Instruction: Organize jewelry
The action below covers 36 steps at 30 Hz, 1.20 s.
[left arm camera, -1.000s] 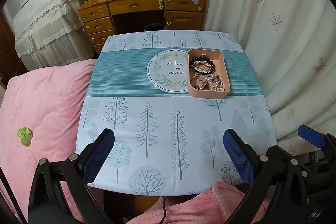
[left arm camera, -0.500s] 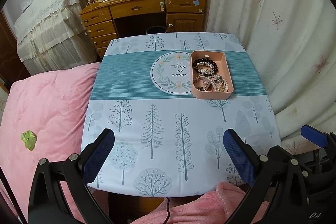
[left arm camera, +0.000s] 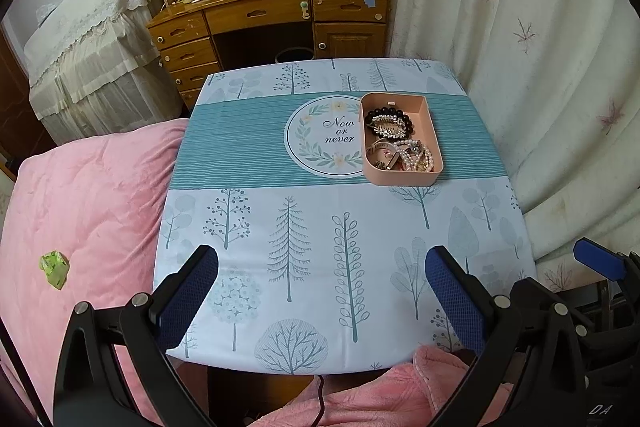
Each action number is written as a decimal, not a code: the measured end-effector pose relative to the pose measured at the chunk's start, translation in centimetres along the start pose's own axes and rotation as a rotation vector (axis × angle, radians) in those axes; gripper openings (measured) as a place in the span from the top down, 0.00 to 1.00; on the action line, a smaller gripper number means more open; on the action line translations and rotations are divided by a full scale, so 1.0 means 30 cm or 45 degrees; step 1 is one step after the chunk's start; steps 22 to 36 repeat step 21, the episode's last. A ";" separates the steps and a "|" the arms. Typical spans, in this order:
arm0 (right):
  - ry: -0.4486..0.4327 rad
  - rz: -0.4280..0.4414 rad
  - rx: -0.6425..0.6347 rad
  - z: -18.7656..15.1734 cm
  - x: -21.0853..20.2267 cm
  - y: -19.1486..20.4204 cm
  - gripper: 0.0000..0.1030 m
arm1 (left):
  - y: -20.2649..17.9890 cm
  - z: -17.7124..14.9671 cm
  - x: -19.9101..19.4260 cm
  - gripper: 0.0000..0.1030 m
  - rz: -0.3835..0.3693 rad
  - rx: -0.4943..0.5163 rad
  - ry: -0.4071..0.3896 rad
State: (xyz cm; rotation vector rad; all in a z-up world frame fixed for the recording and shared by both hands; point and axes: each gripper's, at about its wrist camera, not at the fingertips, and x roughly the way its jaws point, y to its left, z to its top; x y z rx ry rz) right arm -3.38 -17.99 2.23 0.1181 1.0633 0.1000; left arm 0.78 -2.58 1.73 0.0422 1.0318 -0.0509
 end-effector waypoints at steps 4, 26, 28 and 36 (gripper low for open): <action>0.005 -0.005 0.007 -0.007 0.001 -0.004 0.00 | 0.000 -0.001 0.002 0.01 -0.005 0.003 0.002; 0.031 -0.013 0.033 -0.009 0.021 -0.009 0.00 | 0.000 0.015 0.008 0.01 -0.007 0.020 -0.003; 0.031 -0.013 0.033 -0.009 0.021 -0.009 0.00 | 0.000 0.015 0.008 0.01 -0.007 0.020 -0.003; 0.031 -0.013 0.033 -0.009 0.021 -0.009 0.00 | 0.000 0.015 0.008 0.01 -0.007 0.020 -0.003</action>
